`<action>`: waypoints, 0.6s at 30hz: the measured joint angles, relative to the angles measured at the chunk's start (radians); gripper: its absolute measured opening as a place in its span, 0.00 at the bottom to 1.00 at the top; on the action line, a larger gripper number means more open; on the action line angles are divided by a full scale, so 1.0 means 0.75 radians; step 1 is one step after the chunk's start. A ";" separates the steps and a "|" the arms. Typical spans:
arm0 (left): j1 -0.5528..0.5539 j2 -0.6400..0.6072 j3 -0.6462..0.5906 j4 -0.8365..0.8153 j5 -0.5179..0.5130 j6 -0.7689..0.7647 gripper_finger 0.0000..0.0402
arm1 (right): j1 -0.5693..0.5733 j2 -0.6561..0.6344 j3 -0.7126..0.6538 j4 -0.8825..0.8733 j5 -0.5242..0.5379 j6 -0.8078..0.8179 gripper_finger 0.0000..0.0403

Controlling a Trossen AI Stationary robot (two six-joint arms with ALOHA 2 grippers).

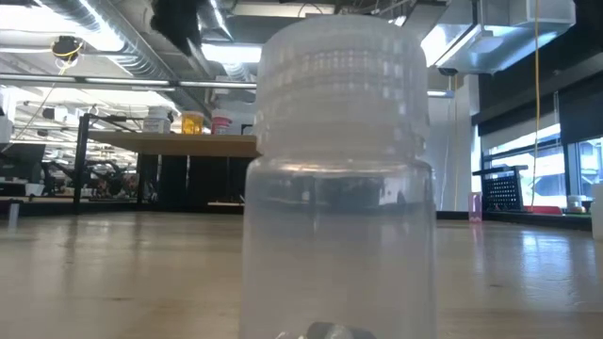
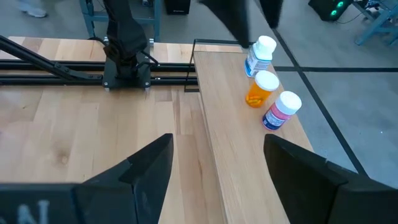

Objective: Pick and place medicine bottles onto shelf by color
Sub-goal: Put the purple pill bottle on the shelf

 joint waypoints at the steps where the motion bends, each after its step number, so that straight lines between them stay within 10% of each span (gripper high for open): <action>1: -0.038 -0.027 0.000 -0.017 0.000 0.000 0.74 | 0.000 0.000 0.000 0.000 0.000 0.001 0.63; 18: -0.739 -0.263 0.000 -0.250 -0.013 -0.328 0.73 | 0.000 0.000 0.000 0.000 0.000 0.001 0.63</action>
